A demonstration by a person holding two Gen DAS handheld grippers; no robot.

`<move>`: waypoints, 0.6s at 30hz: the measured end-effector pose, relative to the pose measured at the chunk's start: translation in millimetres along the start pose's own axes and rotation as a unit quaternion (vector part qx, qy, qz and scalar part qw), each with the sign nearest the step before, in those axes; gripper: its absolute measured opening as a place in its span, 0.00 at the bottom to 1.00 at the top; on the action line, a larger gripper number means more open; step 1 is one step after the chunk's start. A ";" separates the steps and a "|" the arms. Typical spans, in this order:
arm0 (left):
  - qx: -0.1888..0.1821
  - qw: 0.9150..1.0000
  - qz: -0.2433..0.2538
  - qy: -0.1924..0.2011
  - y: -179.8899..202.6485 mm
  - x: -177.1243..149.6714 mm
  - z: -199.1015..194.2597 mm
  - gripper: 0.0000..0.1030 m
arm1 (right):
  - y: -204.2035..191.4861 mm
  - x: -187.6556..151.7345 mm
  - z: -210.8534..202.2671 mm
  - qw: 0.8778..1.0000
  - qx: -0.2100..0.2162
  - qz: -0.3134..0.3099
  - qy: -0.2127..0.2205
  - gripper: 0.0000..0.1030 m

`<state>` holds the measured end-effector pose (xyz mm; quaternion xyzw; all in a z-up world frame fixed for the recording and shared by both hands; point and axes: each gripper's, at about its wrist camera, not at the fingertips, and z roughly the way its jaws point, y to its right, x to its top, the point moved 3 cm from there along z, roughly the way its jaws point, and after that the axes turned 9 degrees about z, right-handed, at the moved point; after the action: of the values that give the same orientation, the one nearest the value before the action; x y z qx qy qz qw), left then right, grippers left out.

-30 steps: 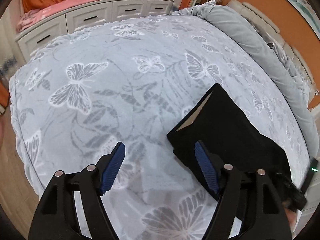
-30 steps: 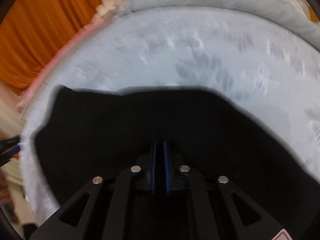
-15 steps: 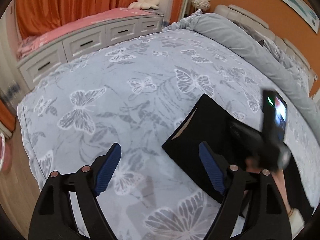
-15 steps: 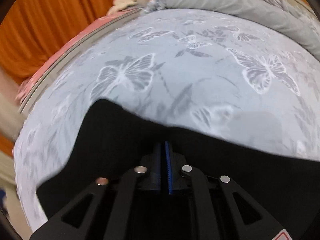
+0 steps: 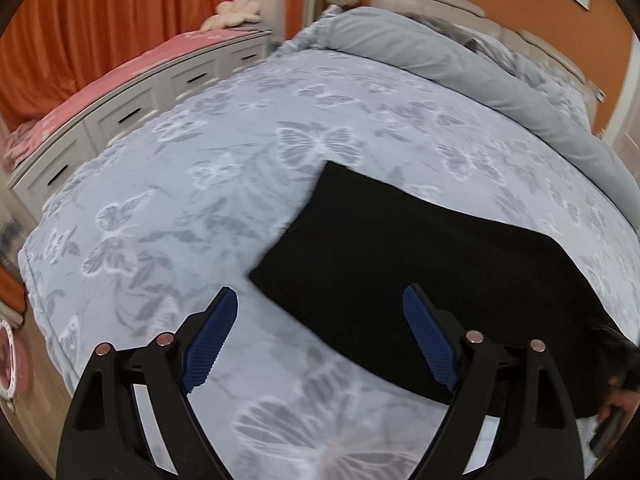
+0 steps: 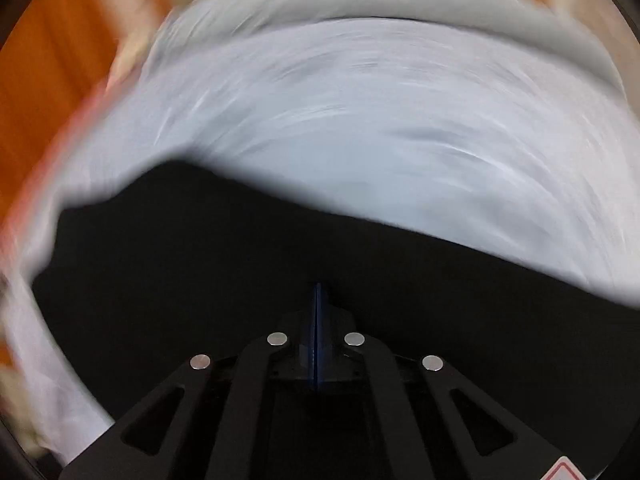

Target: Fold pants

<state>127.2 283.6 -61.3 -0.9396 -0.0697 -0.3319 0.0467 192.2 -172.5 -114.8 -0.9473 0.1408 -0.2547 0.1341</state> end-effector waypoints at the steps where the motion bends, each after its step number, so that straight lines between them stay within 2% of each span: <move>1: -0.002 1.000 0.006 0.001 9.7 -0.2 -2.0 0.82 | 30.7 3.8 -19.6 0.999 -0.009 0.039 0.020 0.14; 2: -0.005 1.000 0.010 0.002 18.6 -0.4 -3.3 0.85 | 61.9 6.5 -41.4 0.996 -0.010 0.069 0.047 0.14; 4: -0.015 1.000 0.020 0.000 45.3 -1.1 -5.3 0.88 | 99.0 6.0 -61.5 0.993 0.005 0.098 0.068 0.14; 8: -0.047 0.998 0.045 -0.027 102.0 -10.4 0.9 0.88 | 103.4 5.7 -44.9 0.994 0.019 0.093 0.048 0.14; 9: -0.053 0.997 0.052 -0.034 114.0 -13.4 2.8 0.88 | 98.3 8.1 -38.3 0.995 0.019 0.087 0.042 0.17; 12: -0.063 0.992 0.096 -0.060 158.3 -27.2 14.1 0.88 | 83.2 12.4 -15.2 0.999 0.000 0.032 0.040 0.38; 15: -0.048 0.984 0.151 -0.078 194.2 -42.5 27.5 0.88 | 64.5 12.9 -4.4 0.998 -0.022 -0.039 0.040 0.59; 17: -0.036 0.976 0.193 -0.091 212.6 -53.0 39.0 0.88 | 54.7 11.9 4.6 0.993 -0.051 -0.091 0.050 0.47; 18: -0.025 0.973 0.210 -0.093 218.8 -57.0 43.6 0.88 | 53.9 13.2 4.7 0.993 -0.050 -0.097 0.052 0.24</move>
<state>145.7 68.0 -140.0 -0.9609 0.1334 -0.2274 0.0847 194.9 -225.9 -130.3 -0.9473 0.0679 -0.3083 0.0538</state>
